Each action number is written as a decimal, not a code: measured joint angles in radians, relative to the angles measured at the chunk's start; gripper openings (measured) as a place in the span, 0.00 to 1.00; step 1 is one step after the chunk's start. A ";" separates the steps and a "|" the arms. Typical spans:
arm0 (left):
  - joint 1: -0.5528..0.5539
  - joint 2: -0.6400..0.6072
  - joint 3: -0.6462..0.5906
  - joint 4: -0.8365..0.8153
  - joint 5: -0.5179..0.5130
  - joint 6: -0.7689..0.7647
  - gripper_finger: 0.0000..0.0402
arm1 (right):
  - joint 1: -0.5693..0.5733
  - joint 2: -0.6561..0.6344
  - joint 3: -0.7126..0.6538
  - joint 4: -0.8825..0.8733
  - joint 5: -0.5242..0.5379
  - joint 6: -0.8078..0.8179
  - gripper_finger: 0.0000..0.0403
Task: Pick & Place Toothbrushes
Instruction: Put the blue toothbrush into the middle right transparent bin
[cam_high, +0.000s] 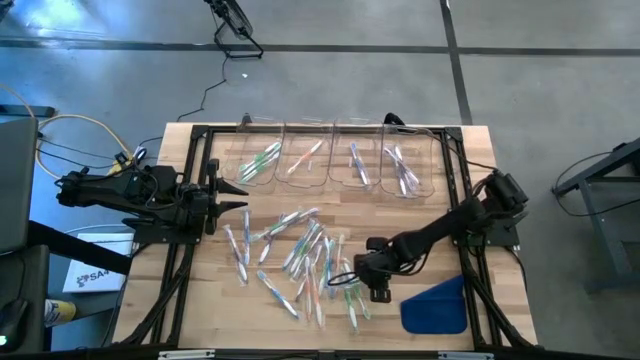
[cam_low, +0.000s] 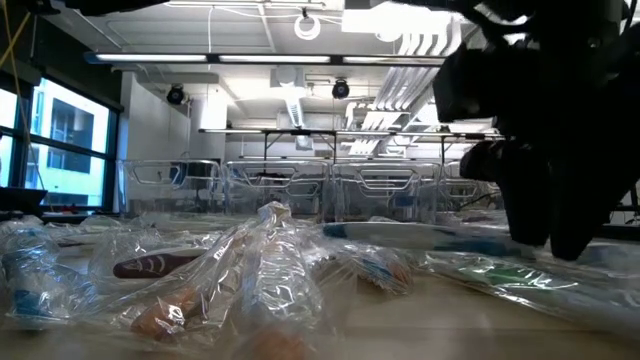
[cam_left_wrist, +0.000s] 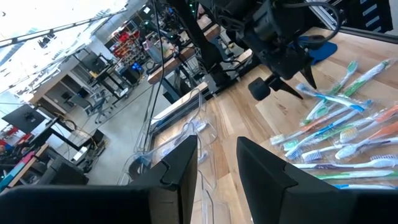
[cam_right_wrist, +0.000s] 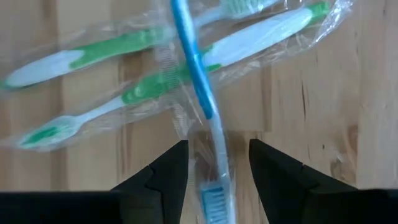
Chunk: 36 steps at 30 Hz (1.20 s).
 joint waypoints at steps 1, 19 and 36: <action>0.000 0.000 0.000 0.000 0.000 0.000 0.27 | 0.000 0.005 0.000 0.001 -0.001 0.000 0.40; 0.000 0.000 0.000 -0.022 -0.001 0.000 0.27 | 0.003 0.039 0.002 0.004 0.016 0.050 0.13; 0.000 0.000 0.000 -0.022 -0.005 0.000 0.27 | -0.022 -0.033 -0.005 -0.025 -0.011 0.050 0.02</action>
